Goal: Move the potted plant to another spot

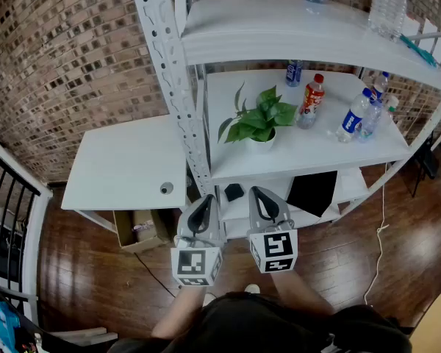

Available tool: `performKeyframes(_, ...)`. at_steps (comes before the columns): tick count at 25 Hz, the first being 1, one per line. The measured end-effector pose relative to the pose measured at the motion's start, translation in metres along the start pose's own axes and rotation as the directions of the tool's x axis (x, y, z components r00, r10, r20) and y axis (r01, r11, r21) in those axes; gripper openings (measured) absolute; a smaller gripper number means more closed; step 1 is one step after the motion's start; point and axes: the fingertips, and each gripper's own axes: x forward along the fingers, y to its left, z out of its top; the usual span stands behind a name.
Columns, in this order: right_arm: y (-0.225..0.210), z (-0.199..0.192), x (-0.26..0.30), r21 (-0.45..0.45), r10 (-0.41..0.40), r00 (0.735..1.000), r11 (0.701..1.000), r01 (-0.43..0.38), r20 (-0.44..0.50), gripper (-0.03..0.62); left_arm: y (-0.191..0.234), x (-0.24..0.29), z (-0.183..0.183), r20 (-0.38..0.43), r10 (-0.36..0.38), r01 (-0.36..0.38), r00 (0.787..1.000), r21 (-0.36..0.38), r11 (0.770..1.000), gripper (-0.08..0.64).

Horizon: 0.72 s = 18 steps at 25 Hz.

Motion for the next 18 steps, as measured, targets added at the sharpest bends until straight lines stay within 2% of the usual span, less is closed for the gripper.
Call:
performKeyframes(3, -0.01, -0.002, 0.01, -0.016, -0.01, 1.0, 1.0, 0.01, -0.003, 0.003, 0.003, 0.008, -0.001, -0.003, 0.014, -0.014, 1.0, 0.003, 1.0, 0.012)
performKeyframes(4, -0.013, -0.004, 0.014, -0.02, -0.01, 1.0, 1.0, 0.01, -0.007, 0.036, 0.003, 0.011, -0.001, -0.004, 0.016, -0.016, 1.0, -0.001, 1.0, 0.012)
performKeyframes(5, -0.016, -0.005, 0.019, -0.023, -0.008, 1.0, 1.0, 0.008, -0.013, 0.124, 0.003, 0.014, -0.002, -0.005, 0.019, -0.019, 1.0, -0.005, 1.0, 0.012)
performKeyframes(6, -0.02, -0.006, 0.024, -0.026, -0.009, 1.0, 1.0, 0.008, -0.016, 0.171, 0.003, 0.016, -0.002, -0.006, 0.024, -0.024, 1.0, -0.008, 1.0, 0.012)
performKeyframes(9, -0.035, -0.008, 0.039, -0.031, -0.037, 0.999, 0.999, 0.036, -0.011, 0.28, 0.005, 0.023, -0.004, -0.008, 0.042, -0.042, 0.999, -0.01, 0.999, 0.012)
performKeyframes(12, -0.053, -0.005, 0.056, -0.012, -0.077, 0.997, 0.997, 0.077, 0.009, 0.425, 0.007, 0.027, -0.005, -0.013, 0.057, -0.057, 0.998, -0.01, 0.998, 0.012)
performKeyframes(16, -0.071, -0.005, 0.084, 0.024, -0.091, 0.996, 0.996, 0.091, 0.007, 0.558, 0.01, 0.03, -0.009, -0.02, 0.073, -0.073, 0.997, -0.007, 0.997, 0.012)
performKeyframes(18, -0.077, -0.012, 0.101, 0.04, -0.089, 0.996, 0.995, 0.09, -0.022, 0.583, 0.012, 0.03, -0.009, -0.027, 0.084, -0.084, 0.996, -0.009, 0.996, 0.012)
